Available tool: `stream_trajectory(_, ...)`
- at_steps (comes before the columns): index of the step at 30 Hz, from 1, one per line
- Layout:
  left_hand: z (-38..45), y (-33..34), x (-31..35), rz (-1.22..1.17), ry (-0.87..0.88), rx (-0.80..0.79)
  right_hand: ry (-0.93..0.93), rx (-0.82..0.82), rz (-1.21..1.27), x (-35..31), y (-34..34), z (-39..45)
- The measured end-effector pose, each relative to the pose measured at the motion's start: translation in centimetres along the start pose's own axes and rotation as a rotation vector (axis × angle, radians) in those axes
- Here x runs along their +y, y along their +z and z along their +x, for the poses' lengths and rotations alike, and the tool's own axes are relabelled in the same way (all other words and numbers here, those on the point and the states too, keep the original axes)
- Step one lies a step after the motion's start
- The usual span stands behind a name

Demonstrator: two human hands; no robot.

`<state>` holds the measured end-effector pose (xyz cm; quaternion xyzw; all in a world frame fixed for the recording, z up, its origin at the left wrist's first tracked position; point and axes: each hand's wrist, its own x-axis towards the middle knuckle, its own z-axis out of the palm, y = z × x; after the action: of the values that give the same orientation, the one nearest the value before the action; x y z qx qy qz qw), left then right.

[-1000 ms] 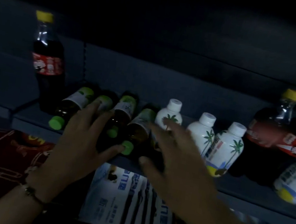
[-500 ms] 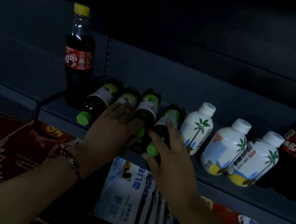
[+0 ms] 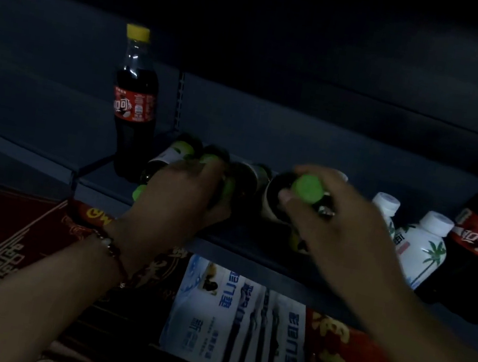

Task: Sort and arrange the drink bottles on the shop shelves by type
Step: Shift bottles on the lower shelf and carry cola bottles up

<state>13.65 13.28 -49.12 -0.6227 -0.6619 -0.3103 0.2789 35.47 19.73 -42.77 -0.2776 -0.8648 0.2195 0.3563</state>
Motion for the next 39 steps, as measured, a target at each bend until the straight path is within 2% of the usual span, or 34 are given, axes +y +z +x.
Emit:
stream_trajectory(3, 1.0, -2.7, 0.5, -0.124, -0.05, 0.089, 0.081, -0.015, 0.024, -0.9, -2.2, 3.9)
stream_trajectory(7, 4.2, -3.2, 0.3, -0.153, -0.082, 0.148, 0.138, -0.168, -0.138, -1.4, -3.0, 8.7)
stream_trajectory(12, 9.9, -0.4, -1.0, -0.107, -0.085, 0.086, 0.111, -0.219, -0.182, -1.2, -1.9, 10.9)
stream_trajectory(16, 12.6, 1.9, -1.3, -0.14, -0.111, 0.028, 0.062, -0.154, -0.136, -0.5, -1.2, 10.5)
stream_trajectory(20, 12.9, 3.2, -0.4, -0.174, -0.067, 0.04, 0.016, -0.101, -0.075, 0.2, -1.0, 9.9)
stream_trajectory(23, 12.6, 3.5, -0.1, -0.292, -0.111, 0.038, 0.015, -0.078, -0.045, 0.3, -1.1, 9.5)
stream_trajectory(28, 10.2, 2.0, -0.5, -0.389, -0.153, -0.082, 0.012, -0.056, -0.029, 0.9, -1.0, 8.6)
stream_trajectory(30, 7.3, 0.5, -1.5, -0.328, -0.107, -0.132, -0.021, 0.007, -0.077, 0.8, -0.7, 7.6)
stream_trajectory(32, 3.4, -1.2, -3.1, -0.151, -0.026, -0.12, -0.198, 0.122, -0.211, 0.0, 0.2, 5.5)
stream_trajectory(33, 1.3, -1.9, -3.7, -0.078, -0.006, -0.117, -0.304, 0.124, -0.275, -0.4, 1.3, 4.2)
stream_trajectory(35, -2.5, -2.4, -4.9, -0.005, -0.013, -0.142, -0.421, -0.028, -0.371, -1.0, 4.6, 1.6)
stream_trajectory(37, -5.2, -1.9, -6.1, 0.002, -0.055, -0.249, -0.328, -0.253, -0.391, -1.1, 8.5, 0.1)
stream_trajectory(39, -7.1, -1.1, -7.5, -0.069, -0.187, -0.402, -0.176, -0.388, -0.435, -0.4, 11.8, -0.3)
